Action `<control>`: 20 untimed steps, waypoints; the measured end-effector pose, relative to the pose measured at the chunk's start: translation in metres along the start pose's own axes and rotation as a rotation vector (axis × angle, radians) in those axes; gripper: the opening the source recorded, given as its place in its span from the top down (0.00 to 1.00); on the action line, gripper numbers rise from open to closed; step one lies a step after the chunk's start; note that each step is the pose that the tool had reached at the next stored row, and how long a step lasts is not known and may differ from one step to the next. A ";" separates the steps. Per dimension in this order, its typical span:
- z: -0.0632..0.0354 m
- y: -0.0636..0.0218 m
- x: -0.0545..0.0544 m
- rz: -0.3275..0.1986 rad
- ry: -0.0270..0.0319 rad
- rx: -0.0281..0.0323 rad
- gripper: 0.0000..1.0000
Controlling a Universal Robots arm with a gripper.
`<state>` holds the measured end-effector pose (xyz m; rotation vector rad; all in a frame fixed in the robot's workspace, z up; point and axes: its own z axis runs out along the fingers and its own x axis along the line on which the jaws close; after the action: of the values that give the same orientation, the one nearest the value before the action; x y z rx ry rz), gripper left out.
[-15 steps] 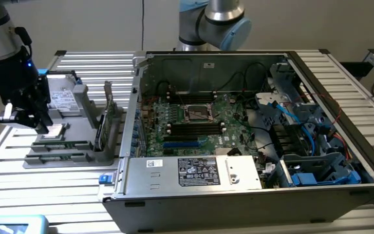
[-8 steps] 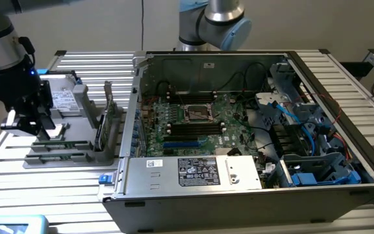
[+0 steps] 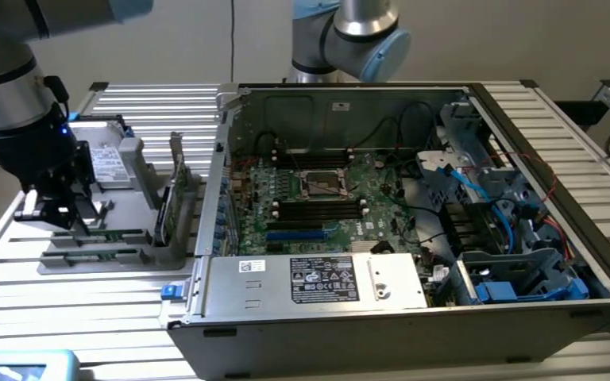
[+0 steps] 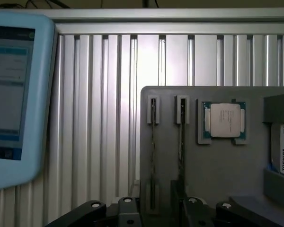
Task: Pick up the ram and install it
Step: 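Pick up the ram and move it above insertion slot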
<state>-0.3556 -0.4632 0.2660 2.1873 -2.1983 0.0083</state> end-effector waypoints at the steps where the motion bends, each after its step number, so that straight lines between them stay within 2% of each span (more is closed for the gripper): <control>1: 0.0018 0.0000 0.000 0.000 -0.0001 0.0000 0.62; 8: 0.0145 -0.0003 0.000 -0.004 -0.0025 0.0001 0.62; 20: 0.0365 -0.0005 -0.002 -0.004 -0.0032 0.0001 0.62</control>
<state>-0.3560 -0.4626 0.2295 2.1934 -2.1954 0.0049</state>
